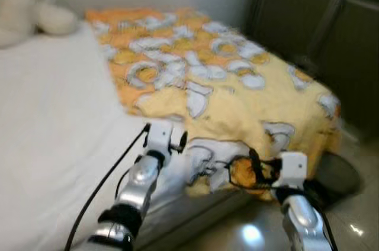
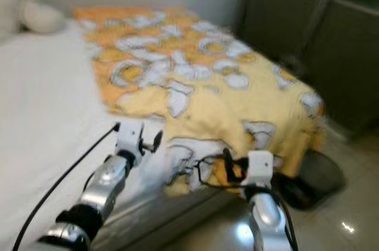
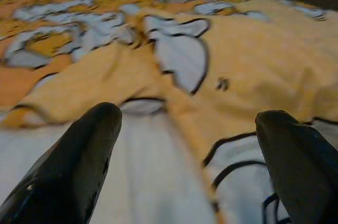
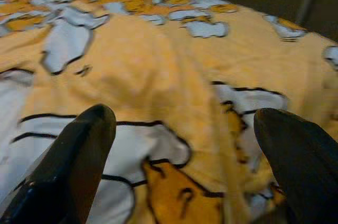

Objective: Clean up the room

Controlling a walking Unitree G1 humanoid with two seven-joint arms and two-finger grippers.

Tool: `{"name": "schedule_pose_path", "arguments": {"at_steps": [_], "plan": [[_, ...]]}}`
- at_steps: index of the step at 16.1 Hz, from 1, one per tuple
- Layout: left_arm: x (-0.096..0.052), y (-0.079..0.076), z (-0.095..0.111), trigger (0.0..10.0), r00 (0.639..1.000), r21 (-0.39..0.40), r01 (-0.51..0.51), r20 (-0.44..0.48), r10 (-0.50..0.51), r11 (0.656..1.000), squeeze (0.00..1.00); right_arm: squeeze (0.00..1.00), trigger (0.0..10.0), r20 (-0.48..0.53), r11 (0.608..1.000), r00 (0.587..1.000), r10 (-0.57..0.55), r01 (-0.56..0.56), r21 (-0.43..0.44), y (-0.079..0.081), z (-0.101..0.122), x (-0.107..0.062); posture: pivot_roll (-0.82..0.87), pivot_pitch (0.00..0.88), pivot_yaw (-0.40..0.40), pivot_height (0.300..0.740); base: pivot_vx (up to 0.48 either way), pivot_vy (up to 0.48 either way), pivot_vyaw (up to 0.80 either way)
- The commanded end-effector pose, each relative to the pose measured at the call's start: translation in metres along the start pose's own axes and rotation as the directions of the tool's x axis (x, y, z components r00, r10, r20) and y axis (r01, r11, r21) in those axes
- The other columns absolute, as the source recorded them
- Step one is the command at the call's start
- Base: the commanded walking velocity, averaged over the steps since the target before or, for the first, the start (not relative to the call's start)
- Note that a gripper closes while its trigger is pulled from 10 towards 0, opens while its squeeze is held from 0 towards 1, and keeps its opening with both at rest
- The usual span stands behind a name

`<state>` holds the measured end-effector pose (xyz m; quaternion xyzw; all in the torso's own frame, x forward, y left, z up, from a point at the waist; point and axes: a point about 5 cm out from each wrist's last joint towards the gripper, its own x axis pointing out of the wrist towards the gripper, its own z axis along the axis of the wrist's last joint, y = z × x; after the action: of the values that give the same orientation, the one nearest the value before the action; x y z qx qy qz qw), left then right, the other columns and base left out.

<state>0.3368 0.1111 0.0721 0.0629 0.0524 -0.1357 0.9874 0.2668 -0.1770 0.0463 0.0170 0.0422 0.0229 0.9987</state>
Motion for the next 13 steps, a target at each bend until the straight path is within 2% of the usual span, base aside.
{"name": "schedule_pose_path", "arguments": {"at_steps": [1,4,6,8,9,11,13], "plan": [[-0.004,0.008,-0.009,10.0,0.999,0.008,-0.018,-0.034,0.019,1.0,0.0,0.0,10.0,0.002,0.999,1.0,0.031,-0.031,0.027,0.009,0.0,-0.001,0.03,0.0,-0.013,0.74,0.0,0.0,-0.73],[-0.001,0.004,-0.008,10.0,0.999,0.02,-0.011,-0.04,0.012,1.0,0.0,0.0,10.0,-0.005,1.0,1.0,0.023,-0.023,0.017,0.006,-0.002,-0.004,0.02,0.0,-0.015,0.74,0.0,0.0,-0.73],[0.0,-0.001,-0.014,10.0,0.996,0.069,-0.027,-0.083,0.033,0.997,0.0,0.0,10.0,-0.011,1.0,1.0,0.028,-0.028,-0.002,0.003,-0.004,-0.012,0.0,0.0,-0.036,0.74,0.0,0.0,-0.73],[0.001,0.0,-0.02,10.0,0.989,0.023,-0.069,-0.132,0.072,0.997,0.0,0.0,10.0,-0.018,0.997,0.998,0.06,-0.06,-0.048,0.002,-0.004,-0.02,-0.02,0.034,-0.083,0.74,0.0,0.0,-0.21],[0.004,-0.001,-0.015,10.0,0.989,-0.042,-0.123,-0.09,0.118,0.992,0.0,0.0,10.0,-0.009,0.995,0.997,0.075,-0.075,-0.059,0.001,0.001,-0.028,-0.05,0.076,-0.116,0.74,0.0,0.0,0.0],[0.007,-0.003,-0.01,10.0,0.983,-0.124,-0.175,-0.08,0.166,0.977,0.0,0.0,10.0,0.007,0.994,0.996,0.086,-0.085,-0.066,0.0,0.006,-0.034,-0.07,0.119,-0.15,0.74,0.0,0.0,0.0],[0.009,-0.007,-0.009,10.0,0.971,-0.141,-0.232,-0.095,0.22,0.963,0.0,0.0,10.0,-0.01,0.993,0.997,0.08,-0.08,-0.084,-0.003,0.005,-0.049,-0.1,0.174,-0.185,0.74,0.0,0.0,0.0]]}}
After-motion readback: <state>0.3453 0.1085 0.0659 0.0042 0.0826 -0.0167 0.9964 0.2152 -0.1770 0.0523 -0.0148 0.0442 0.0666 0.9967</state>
